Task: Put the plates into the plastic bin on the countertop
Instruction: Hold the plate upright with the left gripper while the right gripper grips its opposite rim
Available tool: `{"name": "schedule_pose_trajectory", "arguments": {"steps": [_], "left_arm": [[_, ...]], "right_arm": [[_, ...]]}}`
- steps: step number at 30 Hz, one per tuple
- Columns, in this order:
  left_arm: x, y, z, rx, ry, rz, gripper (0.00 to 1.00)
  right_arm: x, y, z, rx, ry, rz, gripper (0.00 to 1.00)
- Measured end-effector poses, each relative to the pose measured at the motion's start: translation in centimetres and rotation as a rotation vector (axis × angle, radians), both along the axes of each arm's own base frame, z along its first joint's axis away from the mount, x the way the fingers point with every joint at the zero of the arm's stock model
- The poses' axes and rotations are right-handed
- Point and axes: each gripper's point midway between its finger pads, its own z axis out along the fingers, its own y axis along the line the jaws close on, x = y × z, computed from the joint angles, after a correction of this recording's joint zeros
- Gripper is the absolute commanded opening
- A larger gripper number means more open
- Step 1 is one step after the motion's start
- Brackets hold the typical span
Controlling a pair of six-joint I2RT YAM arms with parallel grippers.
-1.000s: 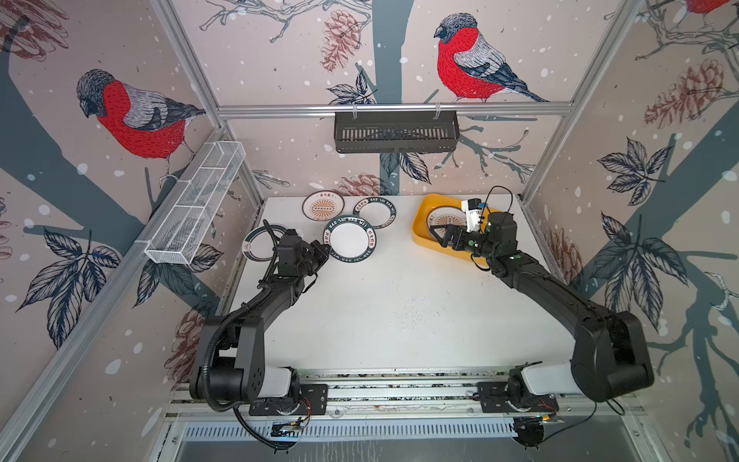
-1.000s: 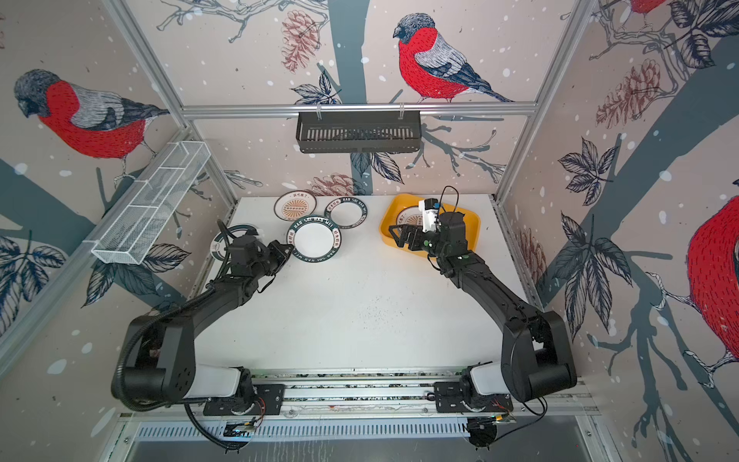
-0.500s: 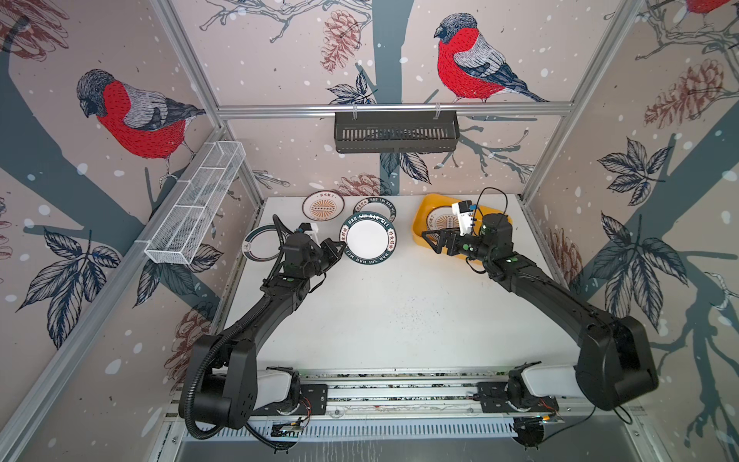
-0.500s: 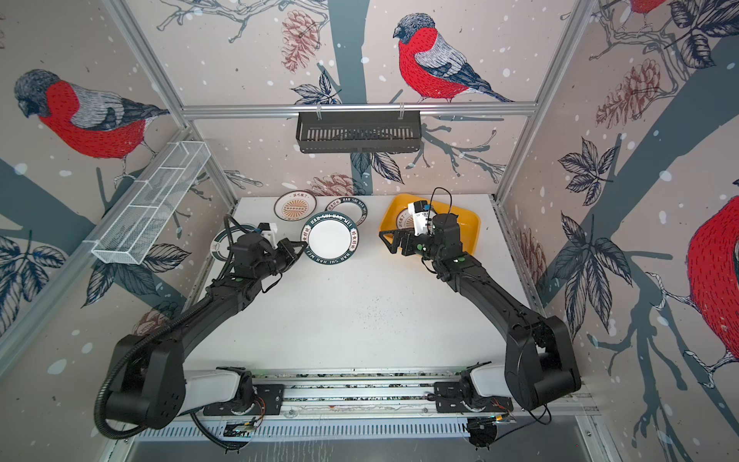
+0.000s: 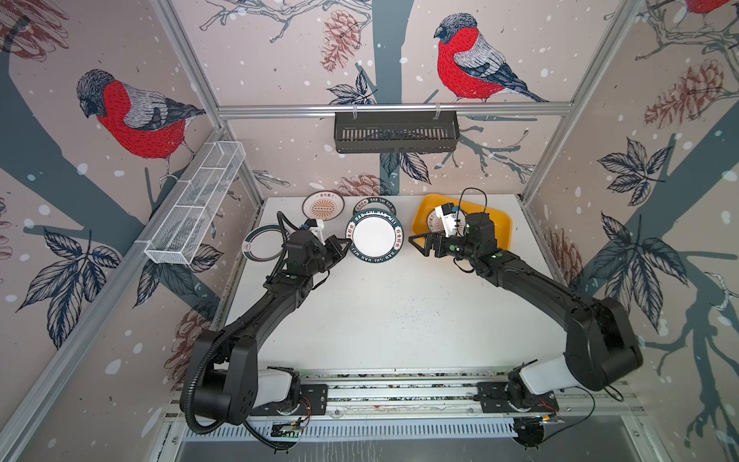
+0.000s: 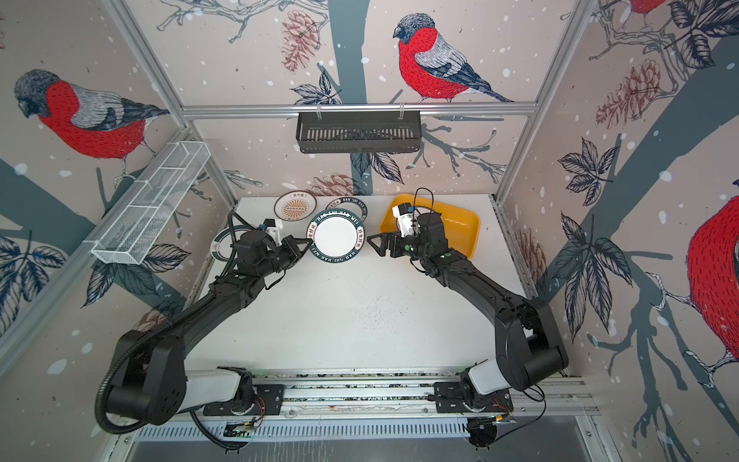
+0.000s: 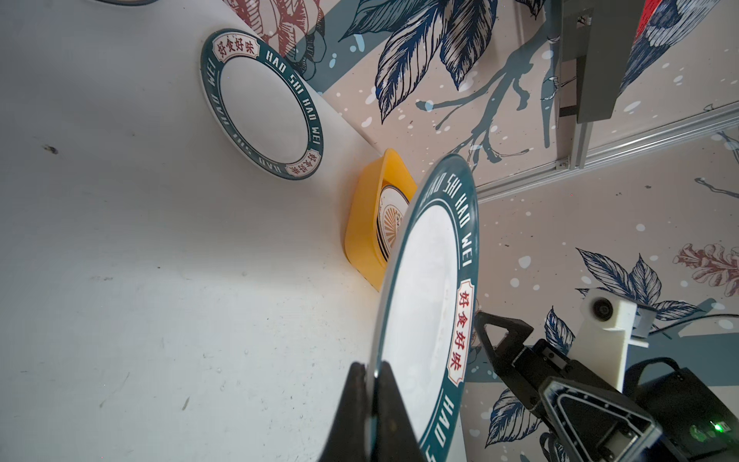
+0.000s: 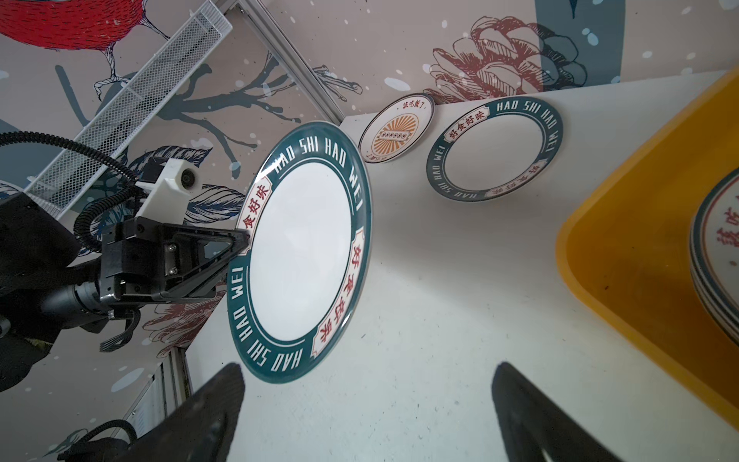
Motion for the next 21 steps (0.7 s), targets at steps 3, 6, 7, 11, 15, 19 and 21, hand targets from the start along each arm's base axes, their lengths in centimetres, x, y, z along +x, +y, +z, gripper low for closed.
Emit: {"name": "schedule_pose_trajectory", "arguments": {"steps": [3, 6, 7, 11, 15, 19, 21], "left_arm": [[0.0, -0.2, 0.2, -0.004, -0.005, -0.010, 0.00], [0.0, -0.6, 0.4, -0.005, -0.008, -0.020, 0.00], [0.0, -0.8, 0.4, -0.006, -0.009, -0.026, 0.00], [0.1, -1.7, 0.6, -0.009, -0.013, -0.050, 0.00], [0.3, -2.6, 1.1, -0.016, -0.033, -0.073, 0.00], [0.4, -3.0, 1.4, -0.021, -0.046, -0.085, 0.00], [0.4, -3.1, 1.3, -0.022, -0.045, -0.087, 0.00]], "right_arm": [[0.3, 0.2, -0.2, 0.007, 0.020, -0.006, 0.94], [0.5, 0.5, -0.2, 0.007, 0.021, -0.001, 0.91], [0.6, 0.6, -0.2, 0.009, 0.024, 0.000, 0.90], [0.6, 1.2, -0.3, 0.015, 0.035, 0.010, 0.84], [0.5, 1.6, -0.6, 0.022, 0.053, 0.018, 0.74], [0.5, 1.7, -0.6, 0.027, 0.059, 0.024, 0.57], [0.5, 1.7, -0.6, 0.032, 0.063, 0.022, 0.50]]}}
